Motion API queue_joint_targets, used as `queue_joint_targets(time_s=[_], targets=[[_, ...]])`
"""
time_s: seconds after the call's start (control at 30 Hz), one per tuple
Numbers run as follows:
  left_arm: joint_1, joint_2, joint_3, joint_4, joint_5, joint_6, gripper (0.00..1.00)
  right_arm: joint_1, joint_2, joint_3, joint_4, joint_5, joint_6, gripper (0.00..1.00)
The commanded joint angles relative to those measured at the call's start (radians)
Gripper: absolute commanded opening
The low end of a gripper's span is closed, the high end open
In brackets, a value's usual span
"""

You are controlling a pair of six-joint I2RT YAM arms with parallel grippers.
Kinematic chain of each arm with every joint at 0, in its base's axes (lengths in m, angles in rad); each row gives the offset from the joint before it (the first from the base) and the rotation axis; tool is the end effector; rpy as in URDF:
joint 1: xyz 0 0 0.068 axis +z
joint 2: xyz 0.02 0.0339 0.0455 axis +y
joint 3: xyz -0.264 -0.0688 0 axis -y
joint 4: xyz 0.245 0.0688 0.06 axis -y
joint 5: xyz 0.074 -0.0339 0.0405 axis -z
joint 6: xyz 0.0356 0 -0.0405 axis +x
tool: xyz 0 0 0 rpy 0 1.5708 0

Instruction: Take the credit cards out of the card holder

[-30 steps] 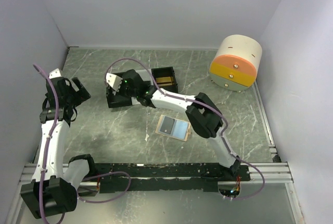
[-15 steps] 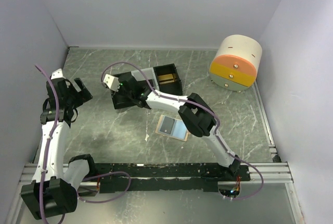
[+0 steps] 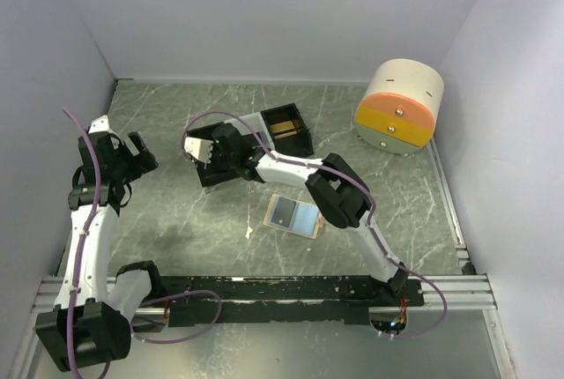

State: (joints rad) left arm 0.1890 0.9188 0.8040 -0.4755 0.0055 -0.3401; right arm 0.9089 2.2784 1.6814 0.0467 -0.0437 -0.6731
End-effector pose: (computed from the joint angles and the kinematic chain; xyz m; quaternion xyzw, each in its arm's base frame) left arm 0.1976 0.0376 0.2939 -0.2294 0.8519 -0.0380 0.4693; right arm 0.3192 0.4122 0.1687 -0.6278 0.6058 0.0764 0.4826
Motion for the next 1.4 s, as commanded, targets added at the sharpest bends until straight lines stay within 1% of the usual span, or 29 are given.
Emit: queue_joint_targets(time_s=[0.0,0.17,0.33,0.47,0.6,0.67,0.77,0.87,0.97,1.13,1.37], targets=[[0.007,-0.004,-0.003,0.029,0.027,0.018,0.98,0.002,0.013,0.05,-0.005,-0.036,-0.106,0.0],[0.007,-0.003,-0.002,0.03,0.029,0.019,0.98,0.001,0.042,0.054,0.032,0.001,-0.177,0.0],[0.007,-0.003,-0.003,0.028,0.026,0.02,0.98,0.003,0.099,0.112,-0.01,0.017,-0.257,0.0],[0.006,-0.003,-0.005,0.028,0.026,0.02,0.98,0.004,0.128,0.127,-0.017,0.044,-0.306,0.0],[0.006,-0.005,-0.004,0.029,0.027,0.02,0.98,0.006,0.149,0.146,-0.025,0.084,-0.328,0.01],[0.007,-0.004,-0.004,0.03,0.03,0.022,0.98,0.007,0.15,0.142,-0.027,0.095,-0.333,0.1],[0.007,0.001,-0.004,0.028,0.036,0.024,0.98,0.009,0.147,0.14,-0.034,0.093,-0.316,0.18],[0.006,0.005,-0.004,0.03,0.045,0.027,0.97,0.008,0.126,0.129,-0.051,0.042,-0.287,0.34],[0.006,0.01,-0.004,0.031,0.053,0.03,0.97,0.005,0.102,0.11,-0.049,0.004,-0.26,0.41],[0.006,0.018,-0.004,0.032,0.065,0.034,0.97,-0.016,0.09,0.135,-0.081,-0.062,-0.188,0.47],[0.006,0.021,-0.005,0.033,0.071,0.037,0.96,-0.019,0.11,0.138,-0.102,-0.052,-0.199,0.5]])
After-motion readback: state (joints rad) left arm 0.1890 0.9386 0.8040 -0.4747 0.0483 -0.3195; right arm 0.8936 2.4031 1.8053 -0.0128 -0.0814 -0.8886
